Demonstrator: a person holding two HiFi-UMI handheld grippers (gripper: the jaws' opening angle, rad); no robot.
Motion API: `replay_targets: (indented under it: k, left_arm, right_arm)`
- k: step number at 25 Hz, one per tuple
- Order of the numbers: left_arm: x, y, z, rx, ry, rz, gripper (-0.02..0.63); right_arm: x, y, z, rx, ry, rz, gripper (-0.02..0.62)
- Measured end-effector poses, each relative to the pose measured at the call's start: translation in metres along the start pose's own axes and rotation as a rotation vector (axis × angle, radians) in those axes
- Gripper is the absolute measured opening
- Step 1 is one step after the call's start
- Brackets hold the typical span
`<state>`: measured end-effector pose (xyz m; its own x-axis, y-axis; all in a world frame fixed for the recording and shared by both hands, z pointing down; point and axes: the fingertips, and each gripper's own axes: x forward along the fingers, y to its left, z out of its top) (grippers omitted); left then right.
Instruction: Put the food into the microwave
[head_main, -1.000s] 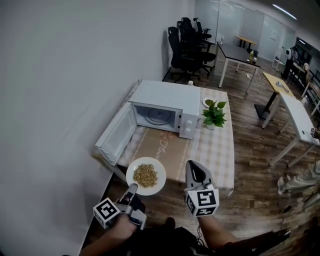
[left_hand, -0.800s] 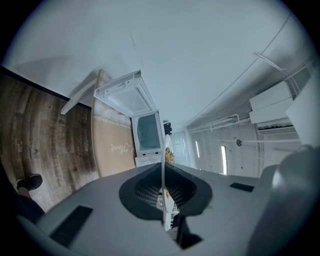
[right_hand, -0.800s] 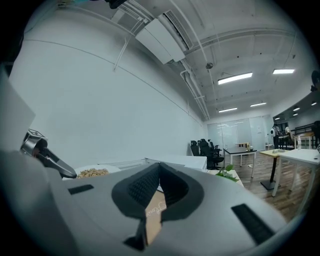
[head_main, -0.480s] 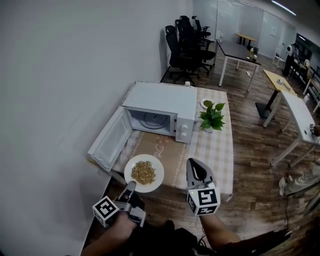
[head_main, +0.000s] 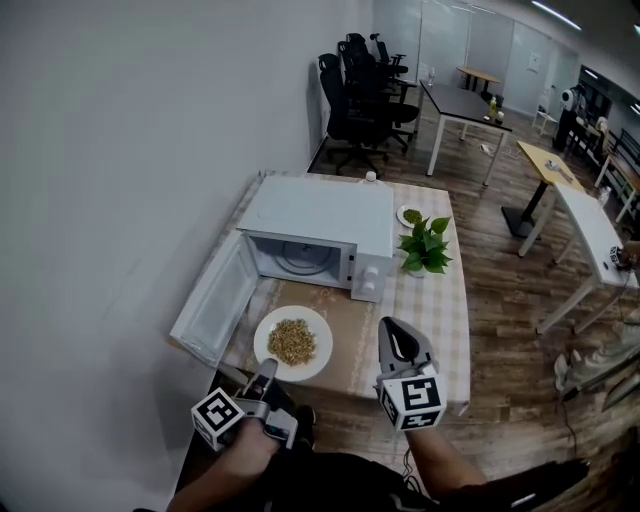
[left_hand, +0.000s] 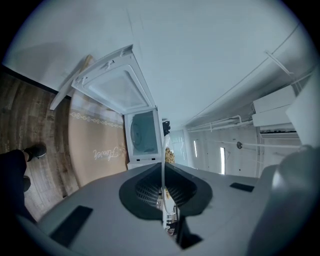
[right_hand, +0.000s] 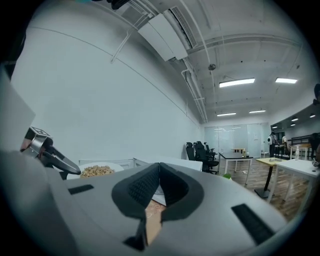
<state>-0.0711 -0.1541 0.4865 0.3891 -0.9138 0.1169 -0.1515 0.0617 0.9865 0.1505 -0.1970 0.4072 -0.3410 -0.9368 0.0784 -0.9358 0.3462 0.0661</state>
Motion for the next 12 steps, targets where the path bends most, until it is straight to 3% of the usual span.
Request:
replay_targets:
  k: [12]
  left_arm:
    - [0.074,0.020,0.042,-0.009,0.035,0.031,0.017]
  right_arm:
    - [0.070,-0.003,0.010,-0.034,0.018,-0.008,0.009]
